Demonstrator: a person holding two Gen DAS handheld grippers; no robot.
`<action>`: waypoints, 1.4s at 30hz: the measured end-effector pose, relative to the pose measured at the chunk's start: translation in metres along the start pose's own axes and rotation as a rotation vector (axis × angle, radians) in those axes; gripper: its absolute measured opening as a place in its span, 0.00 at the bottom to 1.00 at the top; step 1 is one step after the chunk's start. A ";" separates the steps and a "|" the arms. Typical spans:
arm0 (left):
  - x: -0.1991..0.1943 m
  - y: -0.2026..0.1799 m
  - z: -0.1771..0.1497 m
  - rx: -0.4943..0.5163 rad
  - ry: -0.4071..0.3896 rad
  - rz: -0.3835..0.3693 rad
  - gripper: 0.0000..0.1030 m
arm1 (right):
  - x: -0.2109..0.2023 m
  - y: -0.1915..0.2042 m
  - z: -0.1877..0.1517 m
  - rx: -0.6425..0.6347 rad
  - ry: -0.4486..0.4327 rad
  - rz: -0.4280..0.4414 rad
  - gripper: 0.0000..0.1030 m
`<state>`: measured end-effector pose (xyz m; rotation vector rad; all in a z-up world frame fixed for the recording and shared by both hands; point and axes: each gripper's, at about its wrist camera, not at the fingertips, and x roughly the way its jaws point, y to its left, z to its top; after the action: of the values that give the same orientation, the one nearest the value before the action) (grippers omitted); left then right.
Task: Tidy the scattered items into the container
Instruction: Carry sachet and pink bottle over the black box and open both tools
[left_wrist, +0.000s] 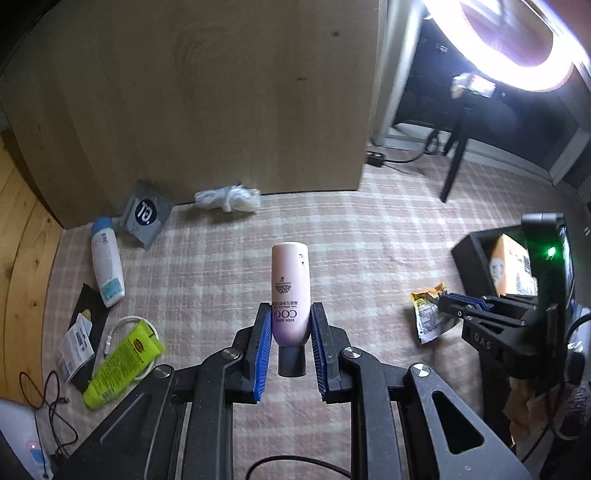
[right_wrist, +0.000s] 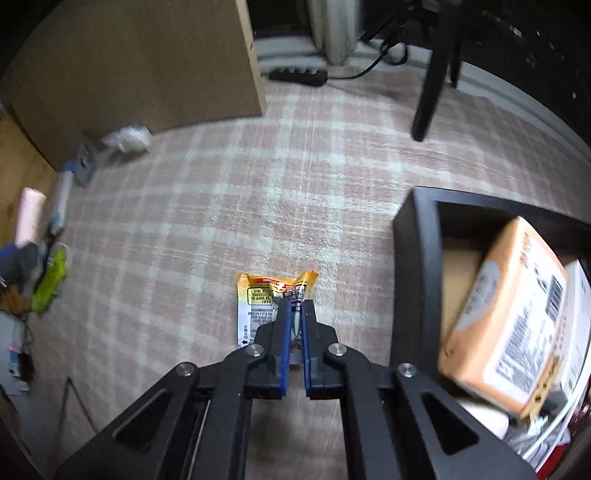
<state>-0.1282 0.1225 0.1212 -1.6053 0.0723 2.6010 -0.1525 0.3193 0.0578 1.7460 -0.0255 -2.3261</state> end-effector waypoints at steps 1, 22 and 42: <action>-0.004 -0.005 -0.001 0.001 -0.004 -0.001 0.19 | -0.007 -0.001 -0.002 -0.003 -0.012 0.003 0.05; -0.051 -0.245 -0.003 0.159 -0.068 -0.202 0.19 | -0.175 -0.181 -0.069 0.146 -0.192 -0.053 0.05; -0.068 -0.292 -0.005 0.200 -0.103 -0.209 0.63 | -0.219 -0.236 -0.121 0.194 -0.272 -0.032 0.51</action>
<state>-0.0648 0.4097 0.1812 -1.3342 0.1446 2.4263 -0.0209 0.6063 0.1940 1.5037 -0.2797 -2.6453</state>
